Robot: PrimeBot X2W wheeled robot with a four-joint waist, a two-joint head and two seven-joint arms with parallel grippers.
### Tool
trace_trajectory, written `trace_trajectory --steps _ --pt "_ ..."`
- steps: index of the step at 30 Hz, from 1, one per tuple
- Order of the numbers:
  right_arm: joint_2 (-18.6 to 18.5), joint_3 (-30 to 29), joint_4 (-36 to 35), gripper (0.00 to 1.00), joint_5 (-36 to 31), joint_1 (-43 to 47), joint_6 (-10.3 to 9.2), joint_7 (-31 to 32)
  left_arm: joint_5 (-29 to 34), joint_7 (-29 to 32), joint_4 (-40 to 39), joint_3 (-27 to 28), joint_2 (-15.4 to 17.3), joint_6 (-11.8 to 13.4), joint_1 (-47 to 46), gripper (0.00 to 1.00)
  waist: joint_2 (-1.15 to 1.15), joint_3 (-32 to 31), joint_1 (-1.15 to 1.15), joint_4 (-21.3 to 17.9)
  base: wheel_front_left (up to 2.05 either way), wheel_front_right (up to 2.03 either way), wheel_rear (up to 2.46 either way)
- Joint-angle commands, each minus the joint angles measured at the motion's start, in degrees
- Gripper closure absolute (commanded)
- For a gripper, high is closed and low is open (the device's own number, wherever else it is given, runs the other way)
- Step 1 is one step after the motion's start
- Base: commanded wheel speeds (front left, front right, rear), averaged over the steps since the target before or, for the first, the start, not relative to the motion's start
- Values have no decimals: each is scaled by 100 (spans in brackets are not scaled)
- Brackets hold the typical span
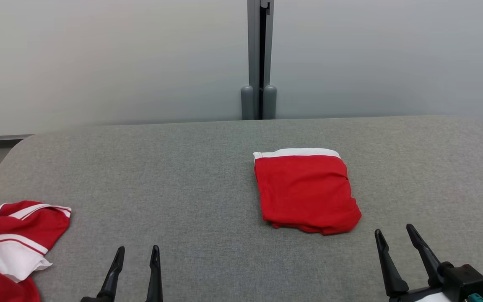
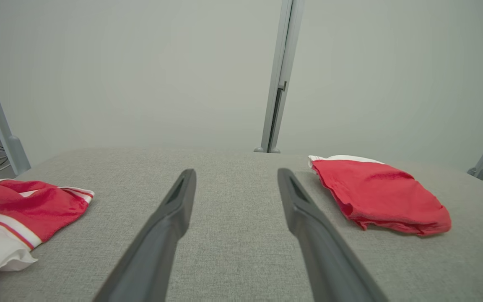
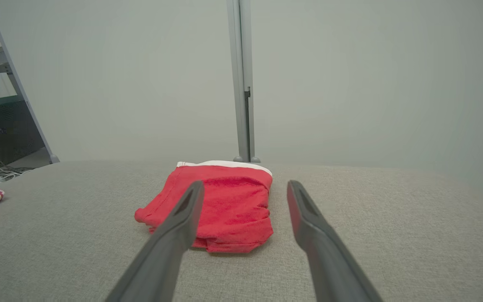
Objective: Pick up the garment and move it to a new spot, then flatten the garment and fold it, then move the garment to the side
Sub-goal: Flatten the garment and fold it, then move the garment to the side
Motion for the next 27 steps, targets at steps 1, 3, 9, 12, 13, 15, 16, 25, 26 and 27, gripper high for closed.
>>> trace_trajectory --steps 1,3,9,12,13,15,16,25,26,27 --pt "-37 -8 -14 0 29 53 -11 -4 50 -1 -22 33 20 -21 57 0 0 24 0 67 0 0 0" --pt "-50 -14 5 0 52 84 -11 -4 89 -1 -18 34 19 -46 70 0 0 43 0 144 0 0 0" --pt "-61 -89 17 0 64 165 -11 -4 206 -1 -96 -15 19 -67 88 0 0 51 0 340 0 0 0" --pt "-31 -144 15 0 37 209 -11 -4 238 -1 -95 -34 19 -91 88 0 0 43 0 416 0 0 0" --pt "-18 -161 19 0 26 221 -11 -5 241 -1 -95 -41 19 -89 87 0 0 43 0 439 0 0 0" --pt "12 -177 44 0 18 249 -11 -4 266 -1 -109 -51 19 -105 85 0 0 40 0 476 0 0 0" --pt "19 -184 52 0 6 252 -11 -4 279 -1 -116 -54 20 -105 83 0 0 41 0 491 0 0 0" --pt "78 -201 82 0 -25 231 -11 -4 306 -1 -153 -78 19 -126 61 0 0 63 0 528 0 0 0" --pt "82 -200 84 0 -33 238 -11 -4 312 -1 -157 -74 19 -125 69 0 0 70 0 520 0 0 0" --pt "82 -196 83 0 -25 242 -11 -4 317 -1 -160 -72 19 -126 74 0 0 76 0 515 0 0 0"
